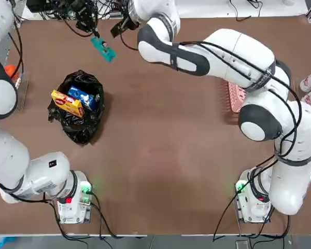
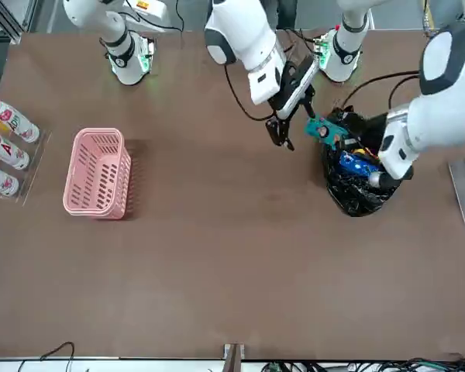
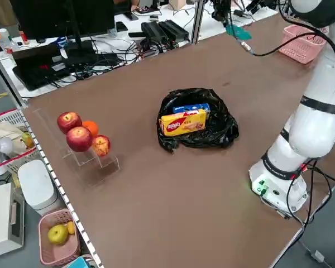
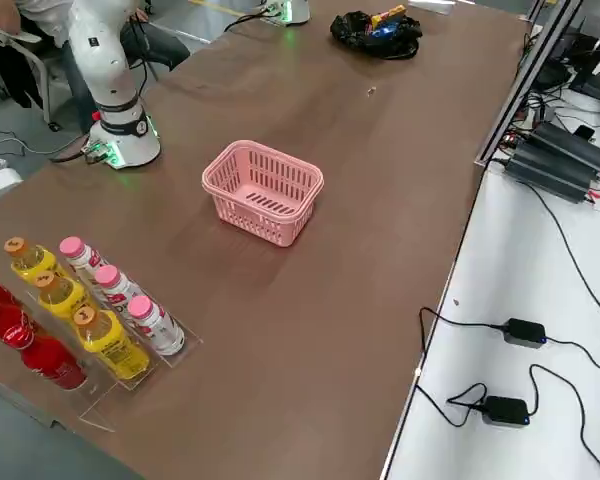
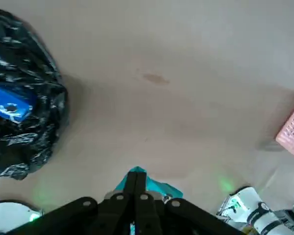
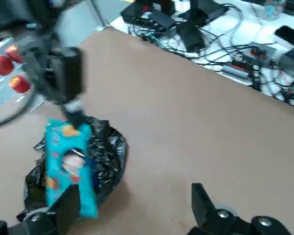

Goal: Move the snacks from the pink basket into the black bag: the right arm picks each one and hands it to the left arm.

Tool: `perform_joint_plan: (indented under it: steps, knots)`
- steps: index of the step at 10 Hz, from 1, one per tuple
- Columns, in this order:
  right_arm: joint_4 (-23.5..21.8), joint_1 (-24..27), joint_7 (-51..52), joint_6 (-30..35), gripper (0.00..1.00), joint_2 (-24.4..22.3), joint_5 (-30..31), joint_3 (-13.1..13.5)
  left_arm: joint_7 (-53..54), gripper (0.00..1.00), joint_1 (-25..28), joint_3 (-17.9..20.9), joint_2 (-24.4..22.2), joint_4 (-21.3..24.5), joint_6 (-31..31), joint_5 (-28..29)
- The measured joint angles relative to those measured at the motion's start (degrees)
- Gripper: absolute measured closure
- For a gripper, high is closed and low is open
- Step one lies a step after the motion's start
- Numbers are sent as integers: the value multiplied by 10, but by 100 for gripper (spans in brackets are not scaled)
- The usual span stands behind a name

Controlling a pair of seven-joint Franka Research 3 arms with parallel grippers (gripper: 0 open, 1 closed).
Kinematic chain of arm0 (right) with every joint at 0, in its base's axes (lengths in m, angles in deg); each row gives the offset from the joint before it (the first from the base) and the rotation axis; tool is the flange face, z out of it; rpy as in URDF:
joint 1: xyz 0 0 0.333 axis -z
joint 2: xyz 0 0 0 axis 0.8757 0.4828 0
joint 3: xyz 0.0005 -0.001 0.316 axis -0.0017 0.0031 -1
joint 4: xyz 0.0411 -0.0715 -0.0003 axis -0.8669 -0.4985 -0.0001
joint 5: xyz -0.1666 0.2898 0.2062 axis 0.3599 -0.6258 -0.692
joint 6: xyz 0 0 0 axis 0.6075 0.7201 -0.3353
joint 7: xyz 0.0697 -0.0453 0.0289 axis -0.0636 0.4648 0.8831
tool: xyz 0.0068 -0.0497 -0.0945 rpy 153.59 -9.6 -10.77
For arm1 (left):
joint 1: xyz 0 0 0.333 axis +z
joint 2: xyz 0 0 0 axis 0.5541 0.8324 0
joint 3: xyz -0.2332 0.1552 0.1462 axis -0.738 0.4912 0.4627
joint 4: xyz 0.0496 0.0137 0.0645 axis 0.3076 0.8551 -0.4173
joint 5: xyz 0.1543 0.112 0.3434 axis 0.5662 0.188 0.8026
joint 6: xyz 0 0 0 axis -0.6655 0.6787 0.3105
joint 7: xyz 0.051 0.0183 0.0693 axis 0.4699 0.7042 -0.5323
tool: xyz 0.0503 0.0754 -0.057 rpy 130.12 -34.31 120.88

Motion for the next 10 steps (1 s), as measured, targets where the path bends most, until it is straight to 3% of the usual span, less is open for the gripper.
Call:
perform_joint_plan:
  steps: [2,4,7,8,10]
  knots:
    - [-1,54,0,86,0,-32,0,-1,6,99,54,2,1,18,7,31]
    - [-25,98,1,142,0,-77,-1,0,10,99,74,2,3,67,7,63]
    - [-154,155,-3,163,0,-170,0,1,39,99,121,2,7,141,-26,86]
    - [-190,175,-10,208,0,-203,0,3,43,99,131,3,9,163,-49,96]
    - [-220,232,-17,318,0,-245,2,5,53,99,150,3,27,198,-98,109]
